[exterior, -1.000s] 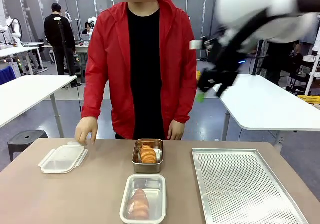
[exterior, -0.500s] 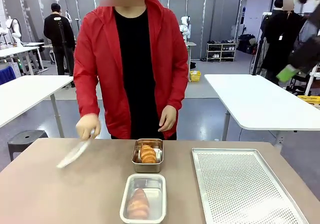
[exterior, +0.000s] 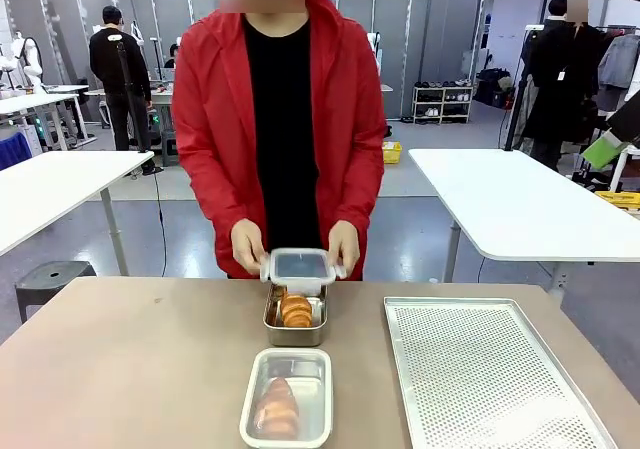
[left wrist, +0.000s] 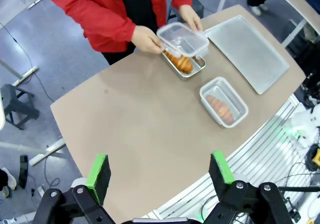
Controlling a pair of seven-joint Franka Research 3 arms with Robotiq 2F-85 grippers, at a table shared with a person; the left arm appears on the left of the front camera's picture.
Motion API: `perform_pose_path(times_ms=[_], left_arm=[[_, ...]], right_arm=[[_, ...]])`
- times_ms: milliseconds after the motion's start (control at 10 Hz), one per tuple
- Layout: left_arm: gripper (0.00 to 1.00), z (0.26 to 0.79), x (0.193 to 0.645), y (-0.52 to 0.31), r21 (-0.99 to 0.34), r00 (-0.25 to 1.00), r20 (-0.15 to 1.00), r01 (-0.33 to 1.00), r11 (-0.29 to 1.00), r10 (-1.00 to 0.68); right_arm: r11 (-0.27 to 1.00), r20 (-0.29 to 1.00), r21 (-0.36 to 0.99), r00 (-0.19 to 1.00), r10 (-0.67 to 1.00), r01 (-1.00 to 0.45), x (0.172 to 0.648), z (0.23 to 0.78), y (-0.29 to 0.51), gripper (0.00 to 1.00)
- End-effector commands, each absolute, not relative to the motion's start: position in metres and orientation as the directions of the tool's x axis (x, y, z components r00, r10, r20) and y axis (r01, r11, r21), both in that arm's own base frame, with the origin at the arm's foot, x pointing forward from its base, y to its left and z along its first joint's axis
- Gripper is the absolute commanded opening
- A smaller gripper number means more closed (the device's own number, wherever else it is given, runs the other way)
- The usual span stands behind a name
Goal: Place the bread into the airtight container.
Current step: Pick up a Butter Roll and place it into an empty Airtight Container.
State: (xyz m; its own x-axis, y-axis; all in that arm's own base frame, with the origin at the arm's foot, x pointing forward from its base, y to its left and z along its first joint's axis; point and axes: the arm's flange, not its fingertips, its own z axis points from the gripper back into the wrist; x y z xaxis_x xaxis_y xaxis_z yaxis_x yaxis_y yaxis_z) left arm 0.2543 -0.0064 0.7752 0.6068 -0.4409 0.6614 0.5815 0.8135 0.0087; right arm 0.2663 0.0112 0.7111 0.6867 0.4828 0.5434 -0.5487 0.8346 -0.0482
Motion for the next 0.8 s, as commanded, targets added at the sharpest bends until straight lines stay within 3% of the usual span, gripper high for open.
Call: perform_pose_path(times_ms=[0,700], left_arm=[[1.0,0.776,0.2537,-0.0062,0.011,0.597,0.663,0.595,0.804,-0.451],[1.0,0.776,0.2537,-0.0062,0.011,0.597,0.663,0.595,0.804,-0.451]], right_arm=[[0.838,0.544,-0.049,0.689,0.479,-0.543,0.2706,0.7144,0.0102,0.95],[0.838,0.544,-0.049,0.689,0.479,-0.543,0.2706,0.7144,0.0102,0.95]])
